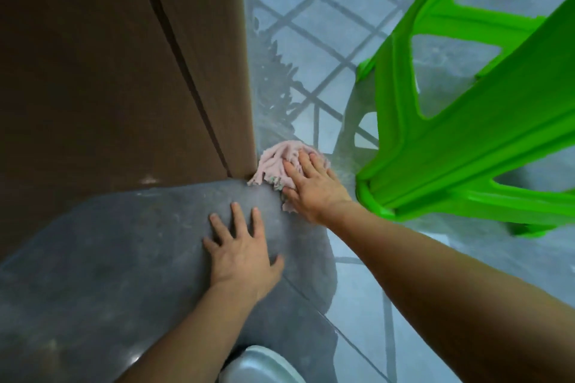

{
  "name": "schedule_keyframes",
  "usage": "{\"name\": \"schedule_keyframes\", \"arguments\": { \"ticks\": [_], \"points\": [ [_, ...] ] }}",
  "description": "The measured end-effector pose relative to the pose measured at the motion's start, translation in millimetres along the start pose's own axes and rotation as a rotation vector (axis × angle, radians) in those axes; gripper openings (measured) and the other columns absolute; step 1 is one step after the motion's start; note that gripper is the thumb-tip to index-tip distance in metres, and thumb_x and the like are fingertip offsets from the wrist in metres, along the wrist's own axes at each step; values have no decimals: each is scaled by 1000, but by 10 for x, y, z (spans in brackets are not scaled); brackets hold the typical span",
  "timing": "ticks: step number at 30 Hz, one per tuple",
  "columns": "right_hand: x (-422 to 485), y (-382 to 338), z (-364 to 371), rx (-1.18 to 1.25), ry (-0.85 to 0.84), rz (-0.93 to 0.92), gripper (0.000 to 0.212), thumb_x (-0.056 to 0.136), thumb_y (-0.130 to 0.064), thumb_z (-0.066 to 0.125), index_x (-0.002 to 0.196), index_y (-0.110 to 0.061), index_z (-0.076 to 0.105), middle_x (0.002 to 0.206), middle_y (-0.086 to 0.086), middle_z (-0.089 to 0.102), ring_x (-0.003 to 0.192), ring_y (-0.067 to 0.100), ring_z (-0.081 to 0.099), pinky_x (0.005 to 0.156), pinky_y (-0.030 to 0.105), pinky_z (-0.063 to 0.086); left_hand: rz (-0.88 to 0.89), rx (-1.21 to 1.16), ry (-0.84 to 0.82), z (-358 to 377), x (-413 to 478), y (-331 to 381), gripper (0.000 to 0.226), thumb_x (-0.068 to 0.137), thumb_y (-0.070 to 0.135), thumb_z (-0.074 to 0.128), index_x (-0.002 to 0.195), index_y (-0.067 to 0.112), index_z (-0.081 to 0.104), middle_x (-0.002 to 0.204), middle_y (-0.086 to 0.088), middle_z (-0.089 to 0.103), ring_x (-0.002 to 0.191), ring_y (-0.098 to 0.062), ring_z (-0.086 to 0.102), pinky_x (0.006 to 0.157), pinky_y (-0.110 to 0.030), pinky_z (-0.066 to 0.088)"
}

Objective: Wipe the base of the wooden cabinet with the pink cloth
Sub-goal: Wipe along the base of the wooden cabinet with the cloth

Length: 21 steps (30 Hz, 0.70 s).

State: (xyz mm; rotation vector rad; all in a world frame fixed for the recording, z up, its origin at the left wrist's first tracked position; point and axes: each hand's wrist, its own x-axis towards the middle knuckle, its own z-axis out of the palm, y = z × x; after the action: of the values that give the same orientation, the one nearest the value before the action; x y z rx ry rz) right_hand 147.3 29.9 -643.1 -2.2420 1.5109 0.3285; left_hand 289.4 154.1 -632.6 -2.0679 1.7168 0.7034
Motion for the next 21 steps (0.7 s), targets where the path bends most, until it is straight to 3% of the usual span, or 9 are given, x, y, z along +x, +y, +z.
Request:
{"name": "schedule_keyframes", "arguments": {
  "ticks": [4, 9, 13, 17, 21],
  "points": [
    [665, -225, -322, 18, -20, 38, 62, 99, -44, 37, 154, -30, 11, 165, 4, -7, 150, 28, -9, 119, 58, 9, 27, 24, -83, 5, 44, -67, 104, 84, 74, 38, 160, 24, -14, 169, -14, -21, 151, -57, -7, 118, -63, 20],
    [1345, -306, -586, 23, -35, 102, 87, 88, -36, 58, 155, -25, 4, 165, 1, -4, 150, 28, -6, 117, 59, 15, 43, 36, -190, -176, 20, -76, 102, 90, 63, 47, 159, 24, -18, 167, -14, -27, 151, -56, -10, 121, -60, 17],
    [1791, -259, -754, -114, -134, 109, 101, 85, -44, 65, 154, -21, -6, 164, 6, -14, 150, 31, -10, 122, 50, 2, 30, 30, -262, -281, 34, -37, 100, 95, 48, 53, 159, 22, -20, 165, -15, -30, 149, -58, -14, 123, -59, 14],
    [1680, -228, -678, -121, -100, 69, 97, 86, -41, 63, 155, -17, -2, 164, 12, -11, 150, 35, -8, 122, 51, -3, 19, 50, -300, -284, 12, -31, 98, 97, 33, 56, 159, 23, -19, 166, -14, -30, 150, -57, -14, 121, -58, 20],
    [915, -184, -359, 9, 19, 2, 70, 93, -37, 45, 154, -19, 15, 164, 14, -2, 150, 36, -3, 119, 58, 5, 28, 100, -324, -307, 73, -22, 100, 93, 17, 60, 161, 21, -14, 166, -17, -27, 151, -58, -8, 120, -58, 22]
  ]
}}
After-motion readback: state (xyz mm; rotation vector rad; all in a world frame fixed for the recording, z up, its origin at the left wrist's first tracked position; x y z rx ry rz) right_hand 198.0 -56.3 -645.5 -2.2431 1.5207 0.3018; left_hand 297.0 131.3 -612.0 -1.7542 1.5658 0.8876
